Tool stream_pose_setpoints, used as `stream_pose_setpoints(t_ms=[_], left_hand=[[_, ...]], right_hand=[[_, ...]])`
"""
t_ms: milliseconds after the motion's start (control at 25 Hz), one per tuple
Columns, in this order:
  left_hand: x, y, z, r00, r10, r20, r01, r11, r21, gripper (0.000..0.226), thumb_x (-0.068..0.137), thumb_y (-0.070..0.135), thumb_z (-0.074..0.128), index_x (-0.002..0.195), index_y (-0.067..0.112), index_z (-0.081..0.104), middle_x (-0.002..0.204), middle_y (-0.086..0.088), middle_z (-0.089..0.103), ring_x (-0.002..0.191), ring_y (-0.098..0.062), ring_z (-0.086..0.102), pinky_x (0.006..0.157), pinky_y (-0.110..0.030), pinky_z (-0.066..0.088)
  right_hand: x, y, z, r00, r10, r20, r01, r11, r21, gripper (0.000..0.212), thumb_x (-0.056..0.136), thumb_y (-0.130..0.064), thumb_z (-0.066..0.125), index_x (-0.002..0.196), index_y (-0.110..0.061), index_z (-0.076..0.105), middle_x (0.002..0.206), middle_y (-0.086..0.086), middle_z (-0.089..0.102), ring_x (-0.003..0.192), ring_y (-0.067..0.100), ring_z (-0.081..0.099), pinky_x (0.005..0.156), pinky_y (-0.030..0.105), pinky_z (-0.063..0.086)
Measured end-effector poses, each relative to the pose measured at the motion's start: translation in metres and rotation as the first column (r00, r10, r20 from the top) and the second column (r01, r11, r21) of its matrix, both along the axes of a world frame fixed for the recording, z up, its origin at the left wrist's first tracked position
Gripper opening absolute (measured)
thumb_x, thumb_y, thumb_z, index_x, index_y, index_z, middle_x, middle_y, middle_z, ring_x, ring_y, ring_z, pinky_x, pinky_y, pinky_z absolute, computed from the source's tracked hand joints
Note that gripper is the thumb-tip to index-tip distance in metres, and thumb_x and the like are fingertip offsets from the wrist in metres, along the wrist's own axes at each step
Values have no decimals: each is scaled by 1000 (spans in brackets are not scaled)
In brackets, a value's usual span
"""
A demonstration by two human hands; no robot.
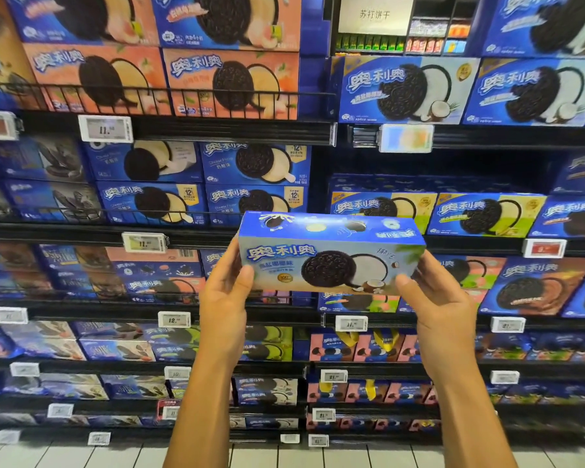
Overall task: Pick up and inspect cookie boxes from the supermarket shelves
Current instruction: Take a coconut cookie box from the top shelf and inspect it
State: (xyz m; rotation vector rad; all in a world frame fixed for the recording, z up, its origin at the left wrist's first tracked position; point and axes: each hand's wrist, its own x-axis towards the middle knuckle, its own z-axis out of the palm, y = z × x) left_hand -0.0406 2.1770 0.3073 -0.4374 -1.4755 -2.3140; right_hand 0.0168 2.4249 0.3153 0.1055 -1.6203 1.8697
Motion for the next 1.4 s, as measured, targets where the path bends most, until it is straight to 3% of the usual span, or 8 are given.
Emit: stream_pose_setpoints(t_ms=[200,520,680,840,960,1160,1280,1400], left_hand=[[-1,1,0,979,165,-121,-164,986,16,45,90,-2,61,116,34,67,114,12,72,109,-6,65,81,-15,53],[1,0,3,981,137,-140,-139,990,-5,53,88,-6,58,113,40,68,107,15,73,100,-2,67,75,-14,54],[4,-3,7,992,86,-94,-88,996,-26,47,88,7,59,115,44,68,115,14,71,111,-6,63,84,-18,52],[11,-6,9,999,-36,-24,36,999,17,33,88,18,61,115,35,69,111,10,73,104,-8,68,79,-20,55],[15,-7,14,994,-72,84,71,997,6,26,82,28,69,105,36,74,109,5,75,99,-11,71,76,-21,56],[21,-6,22,975,-88,203,103,993,-64,34,79,53,68,106,33,76,108,4,75,94,-10,70,80,-34,51],[21,-8,25,959,-166,228,181,983,-43,36,86,44,61,115,27,73,115,2,73,101,-12,69,82,-37,52],[21,-5,27,956,-144,254,157,987,-35,36,85,36,58,113,18,72,109,0,75,94,-10,72,68,-24,57]], right_hand=[[1,-1,5,989,-33,-143,35,999,15,51,77,-3,74,110,-42,74,113,-17,74,108,3,68,84,16,54],[3,1,8,988,-24,-149,25,1000,-1,49,76,-7,73,112,-41,73,115,-15,74,111,6,68,85,17,55],[4,1,7,995,-29,-91,28,1000,-8,47,78,-19,74,120,-41,69,119,-10,73,115,11,67,88,23,57],[8,-3,8,999,11,-31,-12,999,-47,39,81,-35,72,119,-42,69,115,-9,75,105,10,71,78,19,57],[9,-2,12,999,-16,41,20,995,-95,35,79,-48,70,113,-44,71,115,-11,74,106,9,70,81,19,57],[10,7,14,989,110,95,-84,965,-250,35,106,-29,41,125,-22,70,122,3,72,108,17,69,82,29,60],[12,11,16,980,189,67,-161,942,-295,38,106,-25,40,135,-15,62,133,7,66,121,24,64,94,38,55],[13,9,22,981,165,97,-128,942,-311,35,94,-38,56,119,-20,73,121,4,73,111,20,69,85,34,58]])
